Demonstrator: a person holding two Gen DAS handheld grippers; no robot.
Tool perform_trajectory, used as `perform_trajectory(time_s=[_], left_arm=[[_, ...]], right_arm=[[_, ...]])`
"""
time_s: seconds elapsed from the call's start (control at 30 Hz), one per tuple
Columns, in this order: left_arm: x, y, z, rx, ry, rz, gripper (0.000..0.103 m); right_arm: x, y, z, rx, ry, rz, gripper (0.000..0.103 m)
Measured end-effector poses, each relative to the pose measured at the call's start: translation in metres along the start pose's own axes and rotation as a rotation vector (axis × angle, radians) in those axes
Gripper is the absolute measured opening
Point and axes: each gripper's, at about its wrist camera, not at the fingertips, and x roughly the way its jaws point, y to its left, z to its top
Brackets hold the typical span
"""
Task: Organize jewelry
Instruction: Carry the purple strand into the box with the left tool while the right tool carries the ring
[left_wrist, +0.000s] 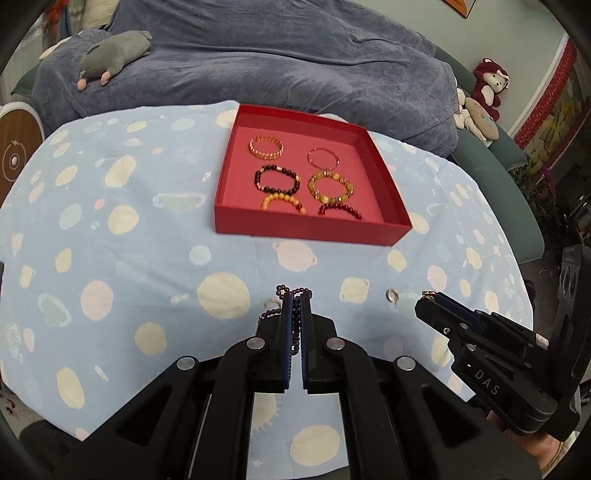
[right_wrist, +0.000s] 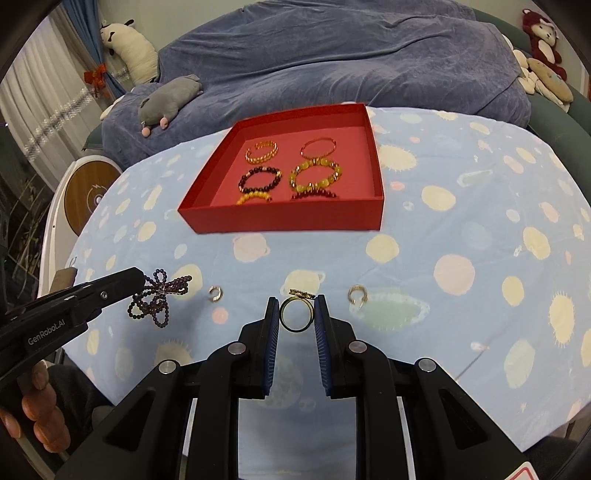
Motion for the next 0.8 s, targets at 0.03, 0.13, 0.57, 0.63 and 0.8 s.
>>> perform_trajectory(time_s=[0.03,0.13,0.57,0.63,0.8], left_arm=[[0.001,-0.001,0.01,0.007,-0.006,0.003,0.003],[0.007,-0.004,0.043,0.028,-0.028,0.008,0.003],[0.091,-0.007,0.154,0.071,-0.038,0.039,0.003],[0.107,-0.006,0.161,0.071,-0.026,0.049,0.003],[0.143,0.001,0.172,0.066,0.009,0.076,0.003]], right_arm=[[0.001,-0.001,0.01,0.003,-0.006,0.005,0.018],[0.008,-0.005,0.042,0.002,-0.026,0.012,0.018],[0.086,-0.017,0.157,-0.021,-0.026,0.009,0.018],[0.103,-0.019,0.163,-0.025,-0.012,0.001,0.018],[0.139,-0.024,0.17,-0.037,0.027,-0.018,0.018]])
